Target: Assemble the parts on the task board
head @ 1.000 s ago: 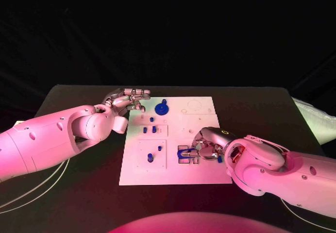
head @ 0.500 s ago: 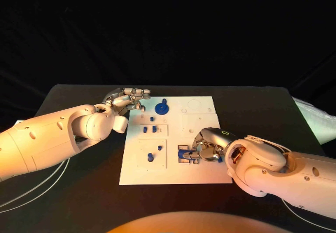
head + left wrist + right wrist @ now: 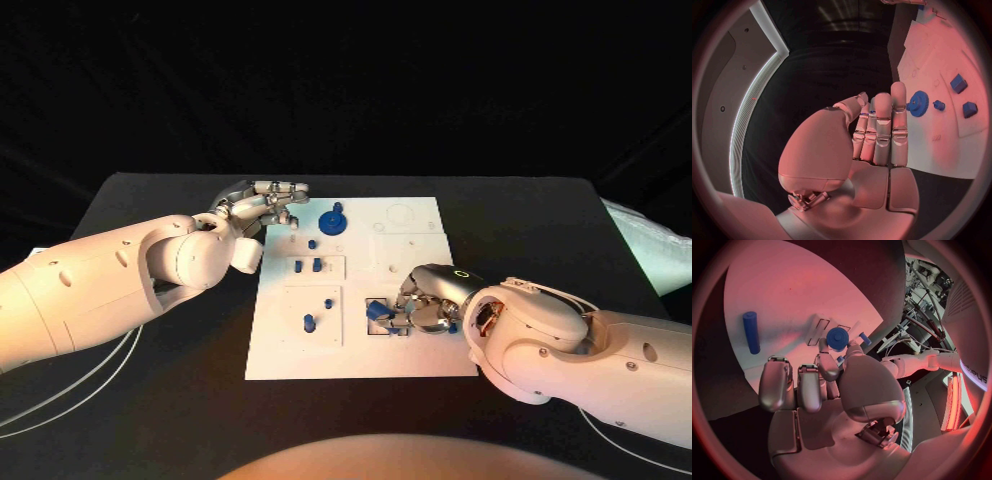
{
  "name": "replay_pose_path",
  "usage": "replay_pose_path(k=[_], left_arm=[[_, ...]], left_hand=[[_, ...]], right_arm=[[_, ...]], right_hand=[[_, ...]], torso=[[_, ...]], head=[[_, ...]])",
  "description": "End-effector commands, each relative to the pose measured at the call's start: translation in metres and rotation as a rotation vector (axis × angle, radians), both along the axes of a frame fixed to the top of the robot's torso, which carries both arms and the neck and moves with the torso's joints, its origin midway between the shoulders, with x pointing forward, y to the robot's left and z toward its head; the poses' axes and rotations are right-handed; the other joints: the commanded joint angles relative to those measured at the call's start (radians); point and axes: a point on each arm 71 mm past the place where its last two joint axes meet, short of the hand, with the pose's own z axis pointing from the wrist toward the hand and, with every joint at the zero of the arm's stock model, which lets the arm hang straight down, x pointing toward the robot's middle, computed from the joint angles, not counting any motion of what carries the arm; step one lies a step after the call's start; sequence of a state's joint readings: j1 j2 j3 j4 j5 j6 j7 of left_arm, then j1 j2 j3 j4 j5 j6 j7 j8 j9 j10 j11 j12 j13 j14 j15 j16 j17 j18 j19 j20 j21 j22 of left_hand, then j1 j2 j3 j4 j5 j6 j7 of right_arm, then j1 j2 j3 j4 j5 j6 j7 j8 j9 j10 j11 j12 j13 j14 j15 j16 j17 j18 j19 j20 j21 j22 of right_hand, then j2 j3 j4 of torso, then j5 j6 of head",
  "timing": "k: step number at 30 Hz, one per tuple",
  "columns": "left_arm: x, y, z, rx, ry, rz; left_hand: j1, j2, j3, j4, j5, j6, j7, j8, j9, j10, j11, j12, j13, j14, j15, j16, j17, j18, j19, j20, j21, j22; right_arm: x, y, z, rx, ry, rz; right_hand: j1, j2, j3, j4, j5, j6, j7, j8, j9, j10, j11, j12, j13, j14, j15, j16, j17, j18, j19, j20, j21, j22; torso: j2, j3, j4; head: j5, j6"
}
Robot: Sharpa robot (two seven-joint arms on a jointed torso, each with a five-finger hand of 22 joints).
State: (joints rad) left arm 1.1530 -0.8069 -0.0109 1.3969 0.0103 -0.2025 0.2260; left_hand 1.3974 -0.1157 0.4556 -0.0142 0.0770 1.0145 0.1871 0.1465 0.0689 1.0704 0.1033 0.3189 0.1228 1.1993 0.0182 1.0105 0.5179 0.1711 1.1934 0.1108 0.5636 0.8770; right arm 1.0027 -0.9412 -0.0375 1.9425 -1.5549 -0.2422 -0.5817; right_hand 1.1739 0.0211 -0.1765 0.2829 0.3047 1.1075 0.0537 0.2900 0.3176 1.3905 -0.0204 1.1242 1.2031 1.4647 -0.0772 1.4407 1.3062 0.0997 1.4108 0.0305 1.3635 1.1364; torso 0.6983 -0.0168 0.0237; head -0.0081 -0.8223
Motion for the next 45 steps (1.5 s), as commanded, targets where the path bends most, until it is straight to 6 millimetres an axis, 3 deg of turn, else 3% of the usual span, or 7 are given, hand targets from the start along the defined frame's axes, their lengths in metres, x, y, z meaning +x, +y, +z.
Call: replay_pose_path(k=[1, 10, 17, 23, 32, 39, 45], left_arm=[[-0.0005, -0.0021, 0.0007, -0.010, -0.004, -0.016], [-0.0006, -0.0020, 0.0008, -0.010, -0.004, -0.016], [-0.0006, -0.0019, 0.0008, -0.010, -0.004, -0.016], [-0.0006, -0.0017, 0.0007, -0.010, -0.004, -0.016], [-0.0004, -0.0015, 0.0005, -0.009, -0.002, -0.016], [-0.0004, -0.0015, 0.0004, -0.009, -0.002, -0.017], [-0.0003, -0.0013, 0.0001, -0.008, 0.000, -0.016]], left_hand=[[0.001, 0.007, -0.002, -0.006, -0.001, -0.007, -0.003, 0.006, -0.001, -0.007, 0.002, 0.005, 0.001, -0.004, 0.000, -0.002, -0.001, 0.011, 0.001, 0.005, -0.004, -0.001], [0.001, 0.007, -0.002, -0.006, -0.001, -0.007, -0.003, 0.006, -0.001, -0.007, 0.002, 0.005, 0.001, -0.004, 0.000, -0.002, -0.001, 0.011, 0.001, 0.005, -0.004, -0.001], [0.001, 0.007, -0.002, -0.006, -0.001, -0.007, -0.003, 0.006, -0.001, -0.007, 0.002, 0.005, 0.001, -0.004, 0.000, -0.002, -0.001, 0.011, 0.001, 0.005, -0.004, -0.001], [0.001, 0.007, -0.002, -0.006, -0.001, -0.007, -0.003, 0.006, -0.001, -0.007, 0.002, 0.005, 0.001, -0.004, 0.000, -0.002, -0.001, 0.011, 0.001, 0.005, -0.004, -0.001], [0.002, 0.007, -0.003, -0.007, -0.001, -0.008, -0.003, 0.006, 0.000, -0.009, 0.003, 0.007, 0.001, -0.005, 0.000, -0.001, -0.002, 0.011, 0.001, 0.005, -0.004, -0.001], [0.002, 0.007, -0.003, -0.007, -0.001, -0.008, -0.003, 0.006, 0.000, -0.009, 0.003, 0.007, 0.001, -0.005, 0.000, -0.001, -0.002, 0.011, 0.001, 0.005, -0.004, -0.001], [0.002, 0.007, -0.003, -0.007, -0.001, -0.008, -0.003, 0.006, 0.000, -0.009, 0.003, 0.007, 0.001, -0.005, 0.000, -0.001, -0.002, 0.011, 0.001, 0.005, -0.004, -0.001]], right_arm=[[-0.0027, 0.0022, -0.0029, -0.045, 0.023, 0.036], [-0.0031, 0.0053, -0.0028, -0.051, 0.019, 0.046], [-0.0017, 0.0068, -0.0006, -0.026, -0.008, 0.031], [-0.0012, 0.0080, 0.0016, 0.001, -0.029, 0.022], [-0.0026, 0.0093, 0.0037, 0.018, -0.041, 0.031], [-0.0032, 0.0087, 0.0026, 0.005, -0.030, 0.044], [-0.0042, 0.0095, 0.0005, 0.000, 0.001, 0.062]], right_hand=[[0.003, 0.017, -0.005, 0.005, 0.022, 0.012, -0.003, 0.005, 0.004, 0.014, -0.002, 0.013, 0.013, 0.067, -0.009, 0.011, 0.023, -0.021, 0.008, -0.004, 0.010, 0.015], [-0.045, 0.042, -0.034, 0.008, 0.010, 0.029, -0.009, 0.005, 0.007, 0.033, -0.008, 0.025, 0.032, 0.072, -0.014, 0.029, 0.058, -0.026, 0.021, -0.010, 0.026, 0.046], [-0.123, 0.059, -0.085, 0.010, -0.084, 0.032, -0.008, -0.001, 0.009, 0.035, -0.008, 0.012, 0.035, 0.070, -0.014, 0.029, 0.060, -0.027, 0.022, -0.010, 0.027, 0.049], [-0.234, 0.042, -0.138, 0.011, -0.224, 0.031, -0.007, -0.006, 0.011, 0.035, -0.006, -0.001, 0.037, 0.070, -0.013, 0.028, 0.061, -0.028, 0.022, -0.009, 0.029, 0.055], [-0.268, 0.029, -0.129, 0.011, -0.241, 0.031, -0.007, -0.007, 0.013, 0.036, -0.006, -0.003, 0.041, 0.070, -0.012, 0.028, 0.063, -0.028, 0.023, -0.009, 0.031, 0.059], [-0.014, 0.060, -0.043, -0.094, -0.186, 0.030, -0.008, -0.011, 0.016, 0.038, -0.007, -0.009, 0.049, 0.070, -0.014, 0.026, 0.063, -0.028, 0.022, -0.010, 0.031, 0.061], [0.116, 0.099, 0.022, -0.166, -0.233, 0.028, -0.011, -0.014, 0.017, 0.040, -0.010, -0.007, 0.057, 0.071, -0.016, 0.028, 0.069, -0.029, 0.024, -0.012, 0.034, 0.068]], torso=[[0.000, -0.0006, 0.0000], [0.000, -0.0010, 0.0006], [0.000, -0.0010, 0.0008], [0.000, -0.0001, -0.0003], [0.000, 0.0013, 0.0002], [0.000, 0.0008, -0.0006], [0.001, 0.0007, 0.0001]], head=[[-0.001, -0.001], [-0.002, 0.000], [-0.004, 0.001], [-0.004, 0.002], [-0.005, 0.002], [-0.005, 0.003], [-0.004, 0.002]])
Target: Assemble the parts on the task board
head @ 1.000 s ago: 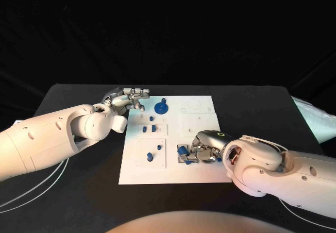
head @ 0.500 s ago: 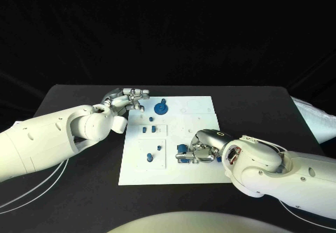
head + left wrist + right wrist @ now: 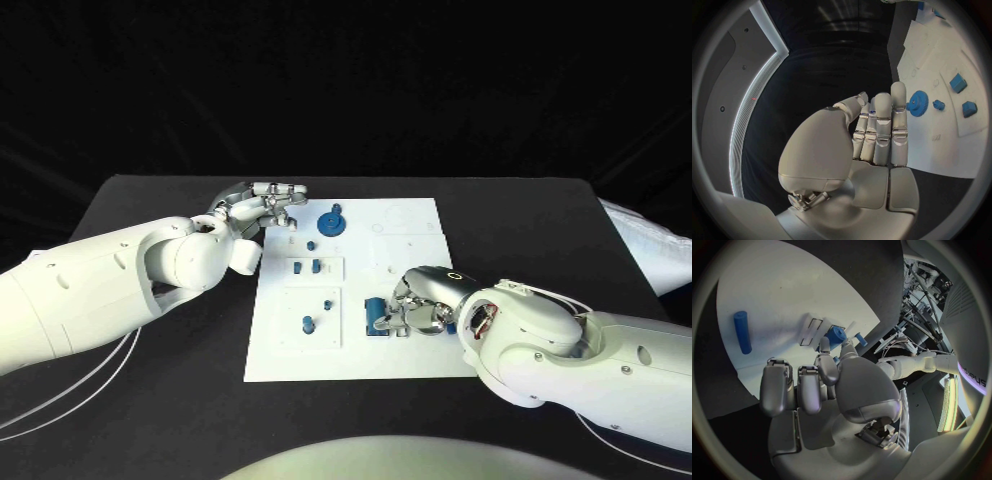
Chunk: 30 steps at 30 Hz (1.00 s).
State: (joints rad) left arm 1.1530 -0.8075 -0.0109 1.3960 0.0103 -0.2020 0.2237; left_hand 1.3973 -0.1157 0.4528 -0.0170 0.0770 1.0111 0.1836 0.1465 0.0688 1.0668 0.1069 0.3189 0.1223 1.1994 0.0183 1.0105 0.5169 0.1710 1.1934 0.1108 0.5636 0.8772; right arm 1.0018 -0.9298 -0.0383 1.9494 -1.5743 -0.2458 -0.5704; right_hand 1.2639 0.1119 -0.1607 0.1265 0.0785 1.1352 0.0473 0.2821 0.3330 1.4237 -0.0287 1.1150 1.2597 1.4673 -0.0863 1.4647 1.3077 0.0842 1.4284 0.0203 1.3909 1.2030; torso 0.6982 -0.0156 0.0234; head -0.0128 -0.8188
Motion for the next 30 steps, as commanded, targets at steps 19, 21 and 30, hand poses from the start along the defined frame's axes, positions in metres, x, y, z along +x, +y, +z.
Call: replay_pose_path(k=[19, 21, 30], left_arm=[[0.000, -0.001, 0.000, -0.007, 0.000, -0.013], [0.000, -0.001, 0.000, -0.007, 0.000, -0.013], [0.000, 0.001, 0.000, -0.008, -0.006, -0.009]], left_hand=[[0.002, 0.007, 0.000, -0.004, -0.001, -0.004, 0.001, 0.006, 0.000, -0.005, -0.001, 0.007, 0.002, -0.005, 0.000, -0.001, -0.001, 0.011, 0.001, 0.005, -0.004, -0.001], [0.002, 0.007, 0.000, -0.004, -0.001, -0.004, 0.001, 0.006, 0.000, -0.005, -0.001, 0.007, 0.002, -0.005, 0.000, -0.001, -0.001, 0.011, 0.001, 0.005, -0.004, -0.001], [0.002, 0.008, 0.000, -0.005, 0.000, -0.006, 0.001, 0.007, -0.001, -0.007, 0.000, 0.009, 0.002, -0.006, 0.000, -0.001, -0.002, 0.011, 0.000, 0.005, -0.005, -0.001]], right_arm=[[-0.001, -0.003, -0.003, -0.002, 0.032, 0.018], [0.000, -0.007, -0.001, 0.013, 0.020, 0.005], [0.002, -0.044, 0.016, 0.123, -0.011, -0.057]], right_hand=[[0.042, 0.021, 0.027, -0.021, -0.010, 0.004, -0.005, -0.010, 0.000, 0.011, -0.003, 0.002, 0.005, 0.070, -0.008, 0.008, 0.076, -0.015, 0.007, -0.003, 0.009, 0.007], [0.039, 0.012, 0.024, -0.022, 0.000, -0.001, -0.003, -0.013, -0.001, 0.005, -0.001, -0.013, -0.004, 0.068, -0.007, 0.003, 0.068, -0.015, 0.006, -0.002, 0.008, 0.005], [0.033, -0.035, 0.013, -0.014, 0.062, -0.097, 0.043, -0.085, -0.030, -0.092, 0.036, -0.244, -0.148, 0.055, 0.022, -0.036, 0.007, -0.009, -0.013, 0.020, -0.011, -0.026]], torso=[[0.000, -0.0013, -0.0003], [0.000, -0.0008, 0.0009], [-0.001, 0.0002, -0.0028]], head=[[0.003, -0.006], [0.001, -0.005], [-0.009, 0.001]])
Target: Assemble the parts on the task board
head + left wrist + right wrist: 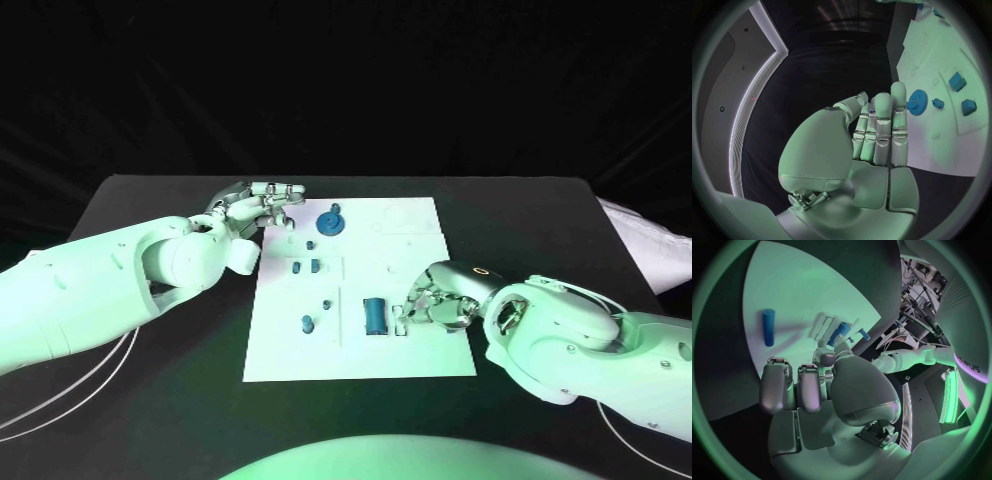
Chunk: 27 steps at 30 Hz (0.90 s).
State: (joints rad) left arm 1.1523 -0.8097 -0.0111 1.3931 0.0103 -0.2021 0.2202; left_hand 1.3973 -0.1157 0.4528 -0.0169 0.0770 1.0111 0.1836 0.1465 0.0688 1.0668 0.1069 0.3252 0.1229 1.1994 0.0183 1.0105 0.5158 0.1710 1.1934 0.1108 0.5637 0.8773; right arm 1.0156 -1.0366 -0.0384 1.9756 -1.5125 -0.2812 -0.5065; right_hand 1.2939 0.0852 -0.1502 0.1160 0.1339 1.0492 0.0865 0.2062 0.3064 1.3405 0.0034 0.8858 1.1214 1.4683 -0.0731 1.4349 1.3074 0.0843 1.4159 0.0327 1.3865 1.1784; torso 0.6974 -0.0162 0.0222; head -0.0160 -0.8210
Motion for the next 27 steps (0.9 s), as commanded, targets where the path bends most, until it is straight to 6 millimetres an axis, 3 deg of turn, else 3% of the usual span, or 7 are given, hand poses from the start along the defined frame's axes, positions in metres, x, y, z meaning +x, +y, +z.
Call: replay_pose_path(k=[1, 4, 9, 13, 20, 27], left_arm=[[-0.001, -0.001, 0.001, -0.012, -0.010, -0.012], [-0.001, -0.002, 0.001, -0.013, -0.012, -0.014], [-0.002, -0.003, 0.001, -0.016, -0.013, -0.017], [-0.002, -0.003, 0.000, -0.017, -0.013, -0.018], [-0.003, -0.004, 0.000, -0.018, -0.011, -0.021], [-0.003, -0.003, -0.001, -0.017, -0.009, -0.020]], left_hand=[[0.002, 0.008, 0.000, -0.005, 0.000, -0.006, 0.001, 0.007, -0.001, -0.007, 0.000, 0.003, 0.001, -0.006, 0.000, -0.001, -0.001, 0.011, 0.000, 0.005, -0.005, -0.001], [0.002, 0.008, 0.000, -0.005, 0.000, -0.006, 0.001, 0.007, -0.001, -0.007, 0.000, 0.003, 0.001, -0.006, 0.000, -0.001, -0.001, 0.011, 0.000, 0.005, -0.005, -0.001], [0.002, 0.008, 0.000, -0.005, 0.000, -0.006, 0.001, 0.007, -0.001, -0.007, 0.000, 0.003, 0.001, -0.006, 0.000, -0.001, -0.001, 0.011, 0.000, 0.005, -0.005, -0.001], [0.002, 0.008, 0.000, -0.005, 0.000, -0.006, 0.001, 0.007, -0.001, -0.007, 0.000, 0.003, 0.001, -0.006, 0.000, -0.001, -0.001, 0.011, 0.000, 0.005, -0.005, -0.001], [0.002, 0.008, 0.000, -0.005, 0.000, -0.006, 0.001, 0.007, -0.001, -0.007, 0.000, 0.003, 0.001, -0.006, 0.000, -0.001, -0.001, 0.011, 0.000, 0.005, -0.005, -0.001], [0.001, 0.008, 0.000, -0.005, 0.000, -0.006, 0.001, 0.008, 0.000, -0.008, 0.000, 0.004, 0.001, -0.007, 0.001, -0.001, -0.001, 0.011, 0.000, 0.005, -0.006, -0.002]], right_arm=[[0.003, -0.014, 0.010, 0.078, -0.019, -0.017], [0.005, -0.031, 0.013, 0.040, -0.027, -0.042], [0.007, -0.055, 0.013, -0.063, -0.047, -0.077], [0.009, -0.065, 0.010, -0.129, -0.057, -0.097], [0.008, -0.067, -0.003, -0.191, -0.017, -0.104], [0.007, -0.062, -0.012, -0.211, 0.010, -0.105]], right_hand=[[0.010, -0.008, 0.007, -0.006, 0.010, -0.014, 0.006, -0.014, -0.005, -0.011, 0.005, -0.020, -0.013, 0.055, 0.010, -0.006, 0.009, -0.009, -0.001, 0.009, -0.007, -0.001], [0.031, -0.003, 0.020, -0.016, 0.023, -0.013, 0.007, -0.021, -0.009, -0.012, 0.006, -0.025, -0.017, 0.056, 0.012, -0.005, 0.012, -0.009, -0.001, 0.013, -0.007, 0.000], [0.061, 0.006, 0.044, -0.031, 0.027, -0.002, 0.004, -0.029, -0.014, -0.011, 0.004, -0.030, -0.022, 0.057, 0.010, -0.005, 0.014, -0.009, 0.001, 0.014, -0.004, 0.004], [0.058, 0.006, 0.051, -0.027, 0.022, 0.011, 0.002, -0.030, -0.015, -0.009, 0.002, -0.033, -0.025, 0.057, 0.009, -0.005, 0.014, -0.009, 0.001, 0.013, -0.004, 0.005], [0.019, -0.017, 0.045, 0.004, 0.010, 0.030, 0.000, -0.038, -0.020, -0.004, 0.001, -0.039, -0.031, 0.057, 0.008, -0.009, 0.011, -0.009, 0.000, 0.012, -0.005, 0.004], [-0.010, -0.042, 0.041, 0.032, 0.010, 0.040, -0.001, -0.046, -0.024, -0.002, 0.001, -0.042, -0.034, 0.057, 0.008, -0.011, 0.010, -0.008, -0.001, 0.012, -0.007, 0.002]], torso=[[-0.001, 0.0000, -0.0016], [0.000, -0.0012, -0.0004], [0.001, 0.0015, -0.0020], [0.001, 0.0013, -0.0018], [0.001, -0.0002, 0.0032], [0.001, -0.0012, 0.0028]], head=[[-0.007, 0.003], [-0.014, 0.007], [-0.019, 0.011], [-0.024, 0.012], [-0.029, 0.011], [-0.028, 0.010]])
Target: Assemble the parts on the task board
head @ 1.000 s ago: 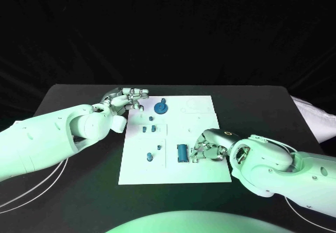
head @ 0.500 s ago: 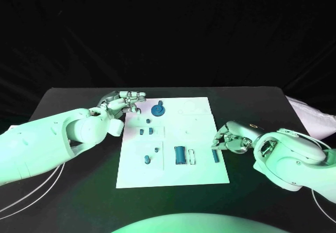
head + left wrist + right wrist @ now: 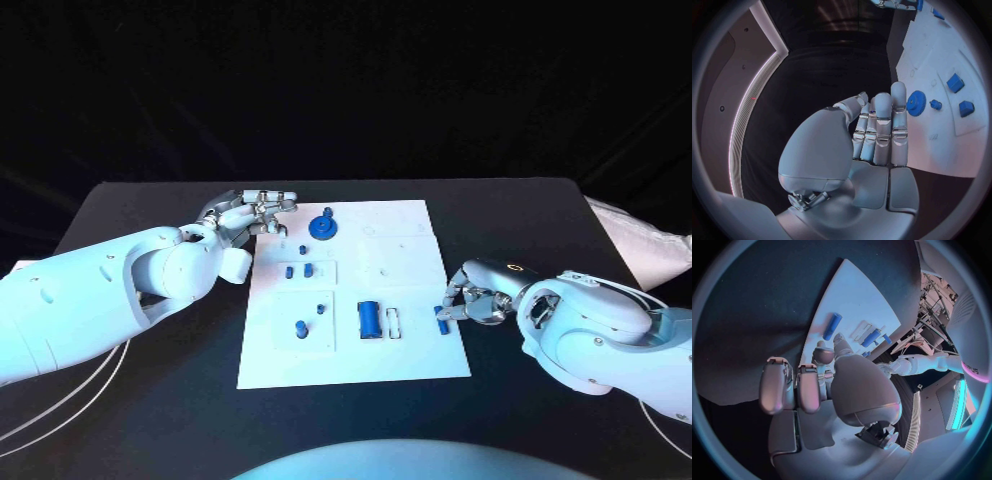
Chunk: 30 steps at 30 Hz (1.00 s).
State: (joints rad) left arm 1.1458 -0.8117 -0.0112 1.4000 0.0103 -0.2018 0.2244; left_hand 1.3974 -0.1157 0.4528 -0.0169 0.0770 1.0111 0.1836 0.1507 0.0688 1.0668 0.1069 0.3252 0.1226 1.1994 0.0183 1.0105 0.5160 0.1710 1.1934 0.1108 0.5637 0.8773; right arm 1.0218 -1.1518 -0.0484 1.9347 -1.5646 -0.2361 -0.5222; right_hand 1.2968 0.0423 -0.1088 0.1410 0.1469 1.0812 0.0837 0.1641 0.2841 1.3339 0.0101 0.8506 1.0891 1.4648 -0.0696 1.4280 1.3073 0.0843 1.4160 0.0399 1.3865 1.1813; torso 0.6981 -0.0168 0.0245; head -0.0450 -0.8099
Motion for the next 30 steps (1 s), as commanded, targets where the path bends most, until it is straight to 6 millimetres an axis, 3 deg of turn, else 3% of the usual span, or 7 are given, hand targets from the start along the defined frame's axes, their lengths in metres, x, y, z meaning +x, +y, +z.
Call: replay_pose_path(k=[1, 6, 16, 30], left_arm=[[-0.001, -0.002, 0.001, -0.013, -0.011, -0.015], [-0.001, -0.001, 0.001, -0.012, -0.010, -0.014], [0.000, 0.000, 0.000, -0.011, -0.007, -0.014], [0.000, 0.000, 0.000, -0.010, -0.005, -0.014]], left_hand=[[0.001, 0.008, 0.000, -0.005, 0.000, -0.006, 0.001, 0.004, 0.000, -0.008, 0.000, 0.004, 0.001, -0.007, 0.001, -0.001, -0.002, 0.011, 0.000, 0.005, -0.006, -0.002], [0.001, 0.008, 0.000, -0.005, 0.000, -0.006, 0.001, 0.004, 0.000, -0.008, 0.000, 0.004, 0.001, -0.007, 0.001, -0.001, -0.002, 0.011, 0.000, 0.005, -0.006, -0.002], [0.001, 0.008, 0.000, -0.005, 0.000, -0.006, 0.001, 0.004, 0.000, -0.008, 0.000, 0.004, 0.001, -0.007, 0.001, -0.001, -0.002, 0.011, 0.000, 0.005, -0.006, -0.002], [0.001, 0.008, 0.000, -0.006, 0.000, -0.007, 0.001, 0.004, 0.000, -0.009, 0.000, 0.006, 0.001, -0.007, 0.001, -0.001, -0.002, 0.011, 0.000, 0.005, -0.006, -0.002]], right_arm=[[-0.001, -0.001, -0.005, -0.064, 0.022, -0.003], [-0.001, 0.001, -0.007, -0.078, 0.030, 0.001], [-0.002, 0.009, -0.011, -0.129, 0.021, 0.044], [-0.005, 0.022, -0.020, -0.262, 0.011, 0.143]], right_hand=[[-0.016, -0.002, -0.001, 0.012, 0.000, 0.010, 0.002, -0.005, -0.002, 0.005, -0.005, -0.007, -0.002, 0.060, 0.005, -0.004, 0.010, -0.008, -0.001, 0.005, -0.007, -0.001], [-0.031, -0.020, -0.007, 0.034, 0.037, 0.019, 0.000, -0.009, -0.002, 0.007, -0.006, -0.006, -0.001, 0.060, 0.004, -0.006, 0.009, -0.008, -0.002, 0.005, -0.007, -0.001], [-0.019, -0.027, -0.004, 0.034, 0.039, 0.033, -0.004, -0.006, 0.000, 0.009, -0.010, -0.002, 0.001, 0.060, 0.002, -0.007, 0.008, -0.008, -0.001, 0.003, -0.007, -0.001], [0.135, -0.018, 0.081, -0.051, -0.016, 0.051, -0.014, -0.013, -0.001, 0.009, -0.021, -0.002, 0.002, 0.062, -0.008, -0.005, 0.017, -0.010, 0.002, -0.007, -0.003, 0.011]], torso=[[0.001, -0.0005, 0.0000], [0.001, -0.0004, -0.0008], [0.000, -0.0002, 0.0004], [0.000, -0.0007, -0.0005]], head=[[0.002, -0.001], [0.003, -0.003], [0.003, -0.006], [0.003, -0.008]])
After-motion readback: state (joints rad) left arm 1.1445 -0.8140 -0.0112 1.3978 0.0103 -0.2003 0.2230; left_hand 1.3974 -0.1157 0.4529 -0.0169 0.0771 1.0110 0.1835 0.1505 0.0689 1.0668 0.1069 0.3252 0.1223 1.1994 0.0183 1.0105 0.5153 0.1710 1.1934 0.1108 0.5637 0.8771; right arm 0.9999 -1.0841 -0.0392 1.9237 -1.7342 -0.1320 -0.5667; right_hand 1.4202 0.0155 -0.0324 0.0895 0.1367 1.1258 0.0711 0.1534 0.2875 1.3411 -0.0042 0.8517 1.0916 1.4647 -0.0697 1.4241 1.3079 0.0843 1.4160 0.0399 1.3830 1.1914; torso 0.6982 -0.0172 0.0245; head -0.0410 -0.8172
